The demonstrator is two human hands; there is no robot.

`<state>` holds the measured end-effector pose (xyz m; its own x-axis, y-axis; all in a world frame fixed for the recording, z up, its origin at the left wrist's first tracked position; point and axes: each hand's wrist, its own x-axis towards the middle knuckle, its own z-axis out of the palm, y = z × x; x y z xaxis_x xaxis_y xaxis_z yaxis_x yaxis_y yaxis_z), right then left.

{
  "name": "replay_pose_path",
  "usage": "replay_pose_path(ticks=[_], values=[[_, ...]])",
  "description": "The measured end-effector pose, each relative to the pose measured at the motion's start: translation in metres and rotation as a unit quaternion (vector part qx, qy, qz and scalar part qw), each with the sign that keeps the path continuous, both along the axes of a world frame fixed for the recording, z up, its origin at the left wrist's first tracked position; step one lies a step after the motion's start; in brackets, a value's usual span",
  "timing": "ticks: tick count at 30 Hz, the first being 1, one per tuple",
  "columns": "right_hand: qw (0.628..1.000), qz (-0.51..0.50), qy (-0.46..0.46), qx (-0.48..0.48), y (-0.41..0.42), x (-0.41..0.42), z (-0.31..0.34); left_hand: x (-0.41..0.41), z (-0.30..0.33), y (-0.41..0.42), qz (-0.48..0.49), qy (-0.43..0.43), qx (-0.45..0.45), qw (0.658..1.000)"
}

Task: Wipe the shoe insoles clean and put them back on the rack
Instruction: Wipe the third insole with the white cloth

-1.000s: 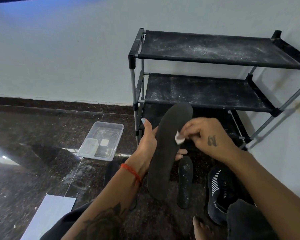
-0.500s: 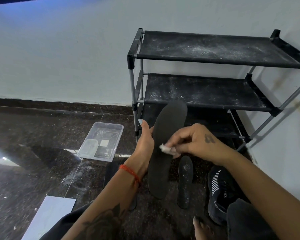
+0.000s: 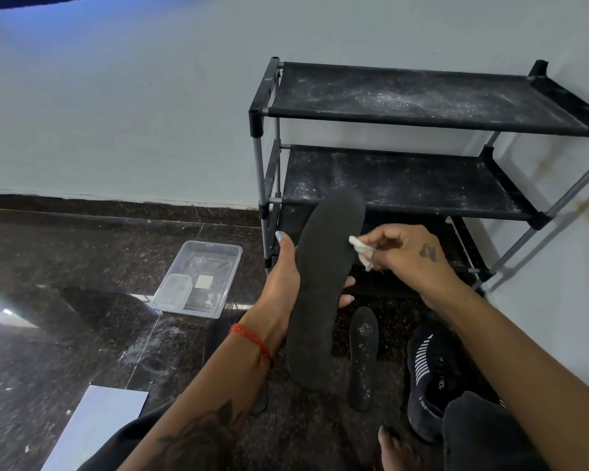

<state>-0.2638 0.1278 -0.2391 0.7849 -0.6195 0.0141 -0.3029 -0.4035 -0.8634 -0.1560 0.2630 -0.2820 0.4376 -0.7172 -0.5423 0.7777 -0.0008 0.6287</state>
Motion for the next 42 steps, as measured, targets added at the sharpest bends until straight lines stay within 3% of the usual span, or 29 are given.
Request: replay_pose_path(ticks=[4, 7, 10, 16, 20, 22, 28, 32, 34, 37, 42], values=[[0.980, 0.103, 0.080, 0.153, 0.004, -0.007, 0.014, 0.005, -0.004, -0.002, 0.028, -0.025, 0.028, 0.999], [0.982, 0.007, -0.012, 0.187, 0.000, -0.005, 0.016, 0.000, 0.003, 0.000, 0.012, 0.003, -0.004, 1.000], [0.971, 0.001, -0.046, 0.234, 0.010, -0.001, 0.010, -0.002, 0.005, 0.000, -0.003, 0.004, -0.028, 1.000], [0.986, -0.090, -0.100, 0.097, 0.008, 0.008, -0.001, -0.009, 0.009, 0.001, -0.071, 0.025, -0.087, 0.993], [0.983, -0.069, -0.010, -0.167, 0.009, 0.007, -0.008, -0.011, 0.004, -0.001, -0.089, 0.001, -0.087, 0.992], [0.971, -0.037, -0.010, -0.238, 0.014, 0.009, -0.012, -0.010, 0.003, -0.001, -0.077, -0.010, -0.085, 0.993], [0.967, 0.095, -0.011, -0.235, 0.040, 0.007, -0.011, -0.007, 0.000, -0.002, -0.031, -0.047, -0.027, 0.998], [0.977, 0.193, 0.006, -0.087, 0.044, -0.003, -0.003, -0.001, -0.001, -0.001, 0.002, -0.071, -0.006, 0.997], [0.986, 0.129, -0.061, -0.087, 0.039, -0.004, 0.001, -0.002, 0.002, 0.001, -0.007, -0.052, -0.019, 0.998], [0.968, -0.017, -0.124, -0.217, 0.027, 0.007, -0.003, -0.009, 0.007, 0.002, -0.034, -0.030, -0.043, 0.998], [0.962, 0.000, -0.070, -0.263, 0.043, 0.027, -0.018, -0.012, 0.006, 0.001, -0.028, -0.055, -0.031, 0.998]])
